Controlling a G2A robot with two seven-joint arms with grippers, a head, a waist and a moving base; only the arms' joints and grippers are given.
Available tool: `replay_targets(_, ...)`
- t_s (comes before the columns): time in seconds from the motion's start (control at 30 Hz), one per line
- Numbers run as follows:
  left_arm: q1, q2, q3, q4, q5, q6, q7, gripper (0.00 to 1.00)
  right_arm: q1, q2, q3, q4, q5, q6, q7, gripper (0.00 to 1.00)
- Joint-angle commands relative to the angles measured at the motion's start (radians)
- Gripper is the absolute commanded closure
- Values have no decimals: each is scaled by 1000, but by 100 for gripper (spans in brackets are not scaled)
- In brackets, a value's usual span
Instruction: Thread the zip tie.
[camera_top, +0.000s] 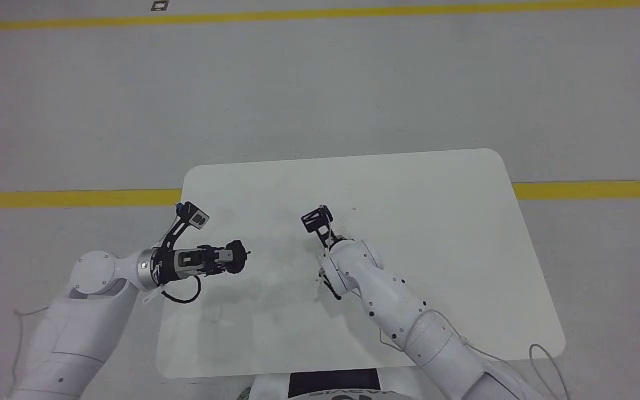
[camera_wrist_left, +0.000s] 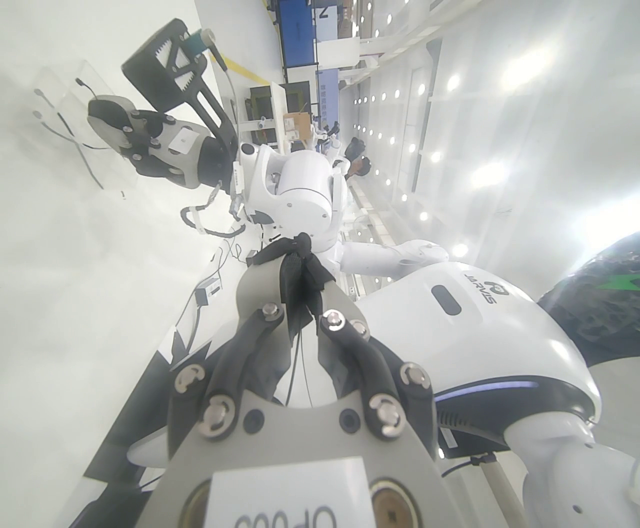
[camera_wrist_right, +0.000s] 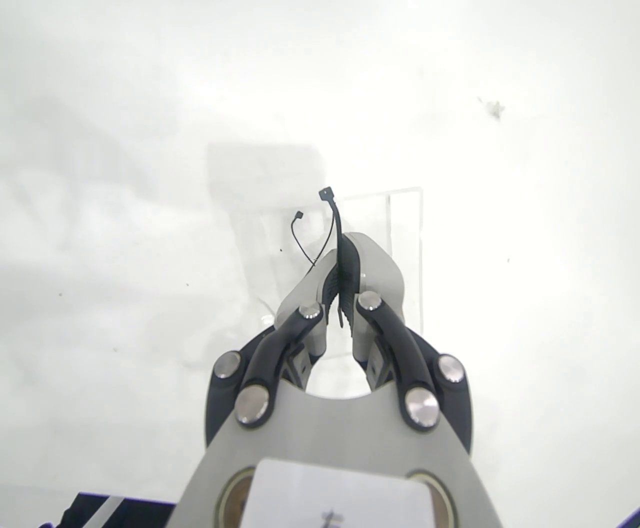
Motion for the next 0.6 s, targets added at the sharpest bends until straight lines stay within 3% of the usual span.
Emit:
replay_targets(0.0,0,0,0,0,0,0,0,100,3,-4,-4,9,-1,2,-3,100)
replay_targets(0.2,0,0,0,0,0,0,0,100,9,-15,-12,37,0,-1,-10,100)
replay_targets(0.33,0,0,0,0,0,0,0,100,14,-21,-16,46,-5,-4,-4,78)
replay_targets(0.57,0,0,0,0,0,0,0,100,15,-29,-13,55,-8,-11,0,81)
